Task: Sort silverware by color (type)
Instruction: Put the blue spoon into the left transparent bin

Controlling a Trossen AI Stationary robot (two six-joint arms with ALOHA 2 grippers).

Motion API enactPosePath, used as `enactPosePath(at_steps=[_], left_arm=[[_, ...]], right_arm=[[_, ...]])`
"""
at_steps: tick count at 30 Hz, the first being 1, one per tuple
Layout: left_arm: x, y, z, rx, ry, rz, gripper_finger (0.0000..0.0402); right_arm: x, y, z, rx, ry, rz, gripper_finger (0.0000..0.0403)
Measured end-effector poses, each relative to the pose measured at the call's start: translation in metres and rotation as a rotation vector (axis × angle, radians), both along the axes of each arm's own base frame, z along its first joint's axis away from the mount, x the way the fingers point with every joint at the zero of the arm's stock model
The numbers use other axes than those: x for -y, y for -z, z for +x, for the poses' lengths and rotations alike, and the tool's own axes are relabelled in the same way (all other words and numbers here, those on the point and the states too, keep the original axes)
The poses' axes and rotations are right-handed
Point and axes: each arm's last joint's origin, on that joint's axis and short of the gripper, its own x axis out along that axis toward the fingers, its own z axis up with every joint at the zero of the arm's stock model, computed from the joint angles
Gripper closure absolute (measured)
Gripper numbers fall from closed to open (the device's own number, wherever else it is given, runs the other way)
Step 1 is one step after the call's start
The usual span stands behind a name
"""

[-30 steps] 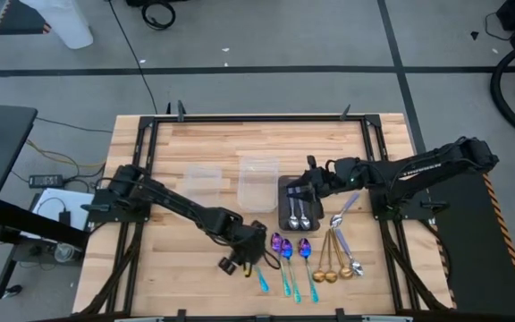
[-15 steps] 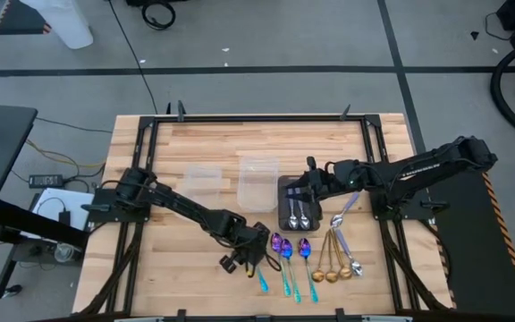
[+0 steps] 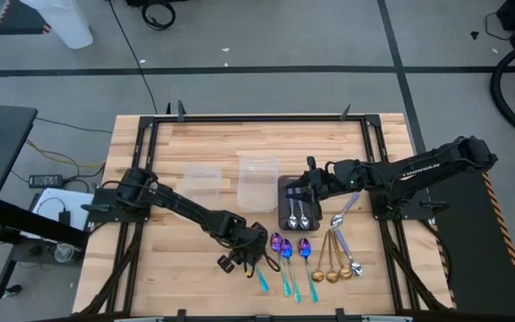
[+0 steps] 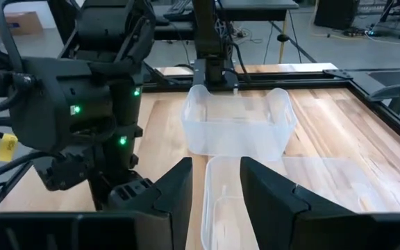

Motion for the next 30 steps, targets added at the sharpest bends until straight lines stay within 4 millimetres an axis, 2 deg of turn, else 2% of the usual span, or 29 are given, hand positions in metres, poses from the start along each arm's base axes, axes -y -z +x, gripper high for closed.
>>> enactPosePath(at_steps=[5,30], left_arm=[[0.0009,0.006,0.0019,-0.01,-0.002,-0.005,0.026],[0.0098,0.0095,-0.0041,-0.03,-0.037,0.048,0.0261]], right_arm=[[0.0,0.0,0.0,0.0,-0.001,-0.003,0.0271],[0.0,0.0003,-0.0001,-0.002,-0.006,-0.021,0.0271]])
